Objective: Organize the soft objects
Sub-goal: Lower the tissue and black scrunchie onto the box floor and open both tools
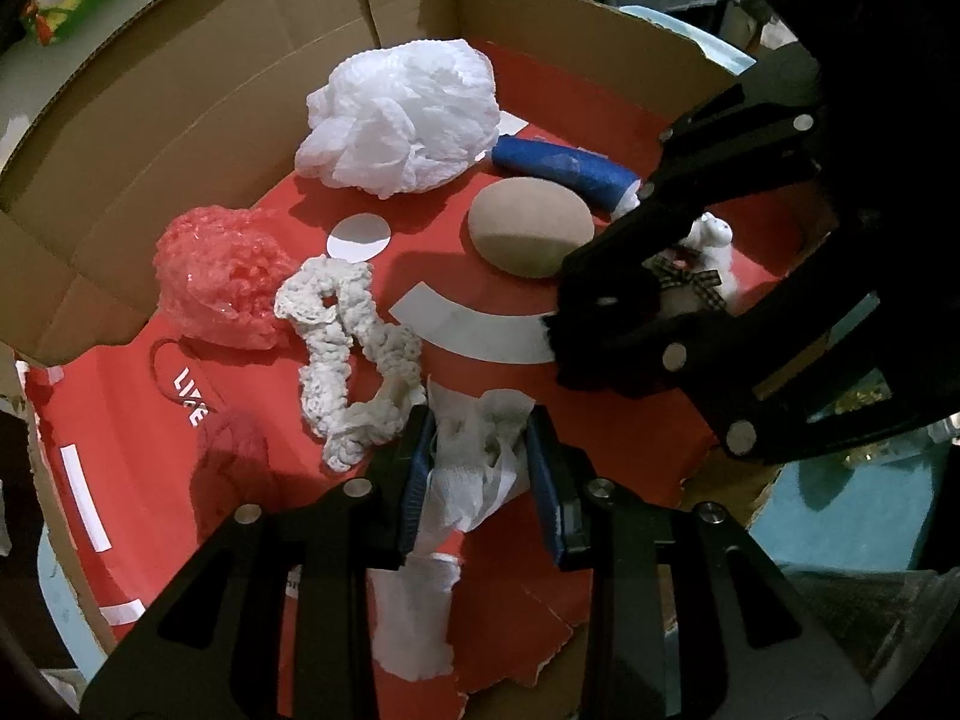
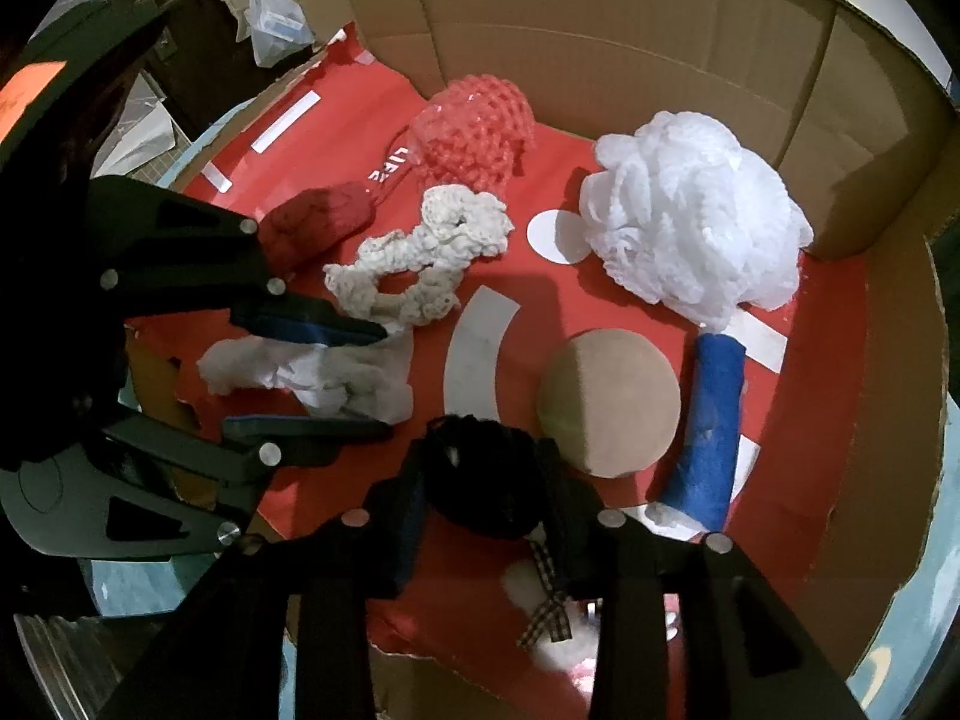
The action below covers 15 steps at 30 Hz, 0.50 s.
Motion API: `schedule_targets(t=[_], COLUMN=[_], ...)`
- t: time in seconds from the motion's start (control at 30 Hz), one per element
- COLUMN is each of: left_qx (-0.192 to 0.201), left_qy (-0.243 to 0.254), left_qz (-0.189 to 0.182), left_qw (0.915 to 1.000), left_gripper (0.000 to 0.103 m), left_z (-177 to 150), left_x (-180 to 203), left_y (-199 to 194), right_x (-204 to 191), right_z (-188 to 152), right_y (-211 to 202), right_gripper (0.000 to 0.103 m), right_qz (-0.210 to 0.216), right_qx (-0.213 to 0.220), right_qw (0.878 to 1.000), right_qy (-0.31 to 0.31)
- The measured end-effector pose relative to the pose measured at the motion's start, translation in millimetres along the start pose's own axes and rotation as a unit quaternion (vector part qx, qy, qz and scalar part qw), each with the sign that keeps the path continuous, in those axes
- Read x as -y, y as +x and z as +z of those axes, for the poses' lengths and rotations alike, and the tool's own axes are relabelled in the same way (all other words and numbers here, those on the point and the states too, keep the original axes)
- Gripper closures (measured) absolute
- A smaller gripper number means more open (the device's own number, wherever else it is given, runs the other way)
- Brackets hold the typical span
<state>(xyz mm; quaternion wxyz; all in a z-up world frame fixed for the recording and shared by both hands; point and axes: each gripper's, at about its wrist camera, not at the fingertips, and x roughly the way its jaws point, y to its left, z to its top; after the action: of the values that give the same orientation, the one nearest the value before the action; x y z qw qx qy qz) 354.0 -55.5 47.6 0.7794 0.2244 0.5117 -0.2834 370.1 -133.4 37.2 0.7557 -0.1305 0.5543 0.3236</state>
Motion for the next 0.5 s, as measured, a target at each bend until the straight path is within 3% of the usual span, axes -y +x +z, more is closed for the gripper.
schedule_targets(t=[0.07,0.17,0.5], left_qx=[-0.001,-0.006,0.015], left_qy=[0.002,-0.006,-0.017], left_qz=[0.004,0.000,0.009], left_qw=[1.0000,1.0000,0.9997], left_gripper=[0.071,0.042,0.042], left_z=[0.6,0.6,3.0], left_x=[1.9,2.8,0.7], left_y=[0.5,1.4,-11.1], right_x=[-0.7,-1.4,2.3], right_z=[-0.9,-1.7,-4.7], right_y=[-0.3,-0.5,-20.8], right_gripper=[0.056,0.056,0.044], right_qz=[-0.001,-0.005,-0.009], right_qx=[0.001,0.002,0.026], right_qw=[1.000,1.000,1.000], right_qy=[-0.001,0.000,0.009])
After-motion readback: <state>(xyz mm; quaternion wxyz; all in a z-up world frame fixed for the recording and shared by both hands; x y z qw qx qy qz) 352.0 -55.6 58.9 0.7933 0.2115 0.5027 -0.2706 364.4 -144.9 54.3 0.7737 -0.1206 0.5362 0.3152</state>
